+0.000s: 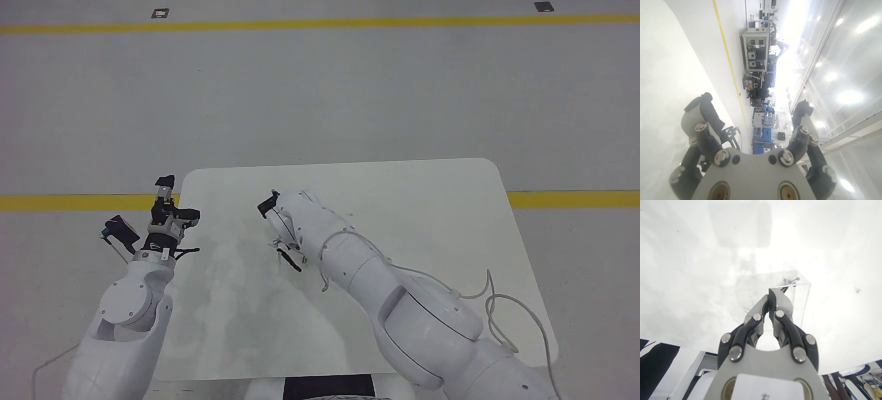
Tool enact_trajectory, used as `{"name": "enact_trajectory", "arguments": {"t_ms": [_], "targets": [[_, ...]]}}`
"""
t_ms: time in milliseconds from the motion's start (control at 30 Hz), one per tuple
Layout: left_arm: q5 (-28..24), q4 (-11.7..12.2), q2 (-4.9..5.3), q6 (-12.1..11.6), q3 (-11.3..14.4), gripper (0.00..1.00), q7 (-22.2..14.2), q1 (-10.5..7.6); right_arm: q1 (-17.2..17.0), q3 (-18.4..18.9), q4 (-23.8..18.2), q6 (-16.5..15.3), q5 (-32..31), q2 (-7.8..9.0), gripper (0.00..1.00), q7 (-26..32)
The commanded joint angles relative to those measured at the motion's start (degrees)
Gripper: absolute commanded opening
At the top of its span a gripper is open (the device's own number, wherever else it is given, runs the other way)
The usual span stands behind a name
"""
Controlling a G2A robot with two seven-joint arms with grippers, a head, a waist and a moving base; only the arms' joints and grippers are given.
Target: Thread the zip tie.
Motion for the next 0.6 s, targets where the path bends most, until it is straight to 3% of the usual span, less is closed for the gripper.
{"name": "enact_trajectory", "arguments": {"t_ms": [0,100,567], "targets": [[0.0,0.0,0.0,0.0,0.0,1.0,0.0,0.0,-0.15,-0.09,0.06,0.16,-0.41,-0.01,0.36,0.12],[0.0,0.0,0.0,0.0,0.0,1.0,0.0,0.0,-0.36,-0.32,-0.02,0.36,-1.12,-0.08,0.38,0.5],[0.0,0.0,0.0,0.0,0.0,1.0,0.0,0.0,-0.59,0.02,1.56,-0.71,-1.25,-0.61,0.2,0.7]]}}
